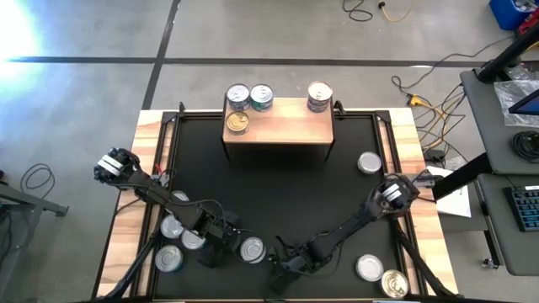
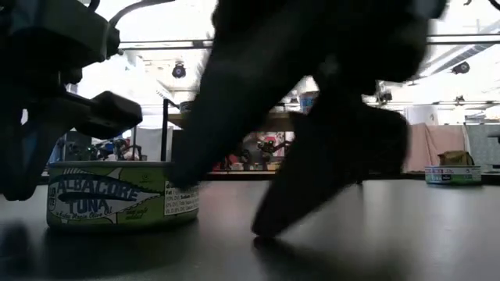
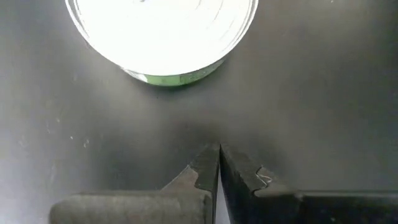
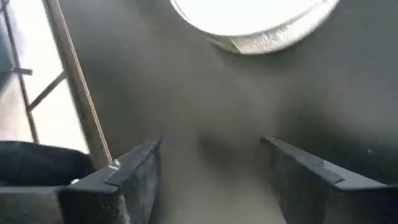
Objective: Stack canned seafood by type on shelf
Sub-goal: Stack the green tuna can on top of the green tuna can
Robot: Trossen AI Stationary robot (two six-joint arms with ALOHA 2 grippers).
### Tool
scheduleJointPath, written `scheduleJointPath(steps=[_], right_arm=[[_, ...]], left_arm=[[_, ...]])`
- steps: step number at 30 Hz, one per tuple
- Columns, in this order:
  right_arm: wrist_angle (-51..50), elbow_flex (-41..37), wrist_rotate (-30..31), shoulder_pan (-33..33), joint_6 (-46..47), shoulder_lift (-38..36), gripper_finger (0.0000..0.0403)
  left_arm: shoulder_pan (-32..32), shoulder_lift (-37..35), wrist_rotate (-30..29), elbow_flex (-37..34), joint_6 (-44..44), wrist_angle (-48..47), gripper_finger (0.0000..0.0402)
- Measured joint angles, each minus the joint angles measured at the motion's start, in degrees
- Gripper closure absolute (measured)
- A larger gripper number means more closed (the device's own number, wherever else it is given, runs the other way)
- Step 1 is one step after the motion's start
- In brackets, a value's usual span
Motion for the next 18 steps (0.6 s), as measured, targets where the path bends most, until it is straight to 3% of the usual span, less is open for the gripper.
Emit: scheduleJointPath(steps=[7, 11, 15, 18], right_arm=[[-3.69, 6.06, 10.99, -5.59, -10.19, 1.73, 0.0133], [-16.83, 10.23, 17.88, -8.97, -12.80, 1.82, 0.0142], [-29.62, 15.06, 18.89, -11.56, -14.37, 1.82, 0.0147], [-30.69, 17.08, 18.44, -11.35, -20.76, 1.82, 0.0142]], left_arm=[[-0.27, -0.66, 2.92, 0.04, -4.47, -9.51, 0.0401], [-1.19, -1.85, 2.94, -0.02, -4.86, -17.74, 0.0401], [-1.78, -3.81, 2.90, -1.70, -5.15, -18.40, 0.0402], [-1.81, -4.87, 2.66, -3.94, -6.54, -14.62, 0.0402]])
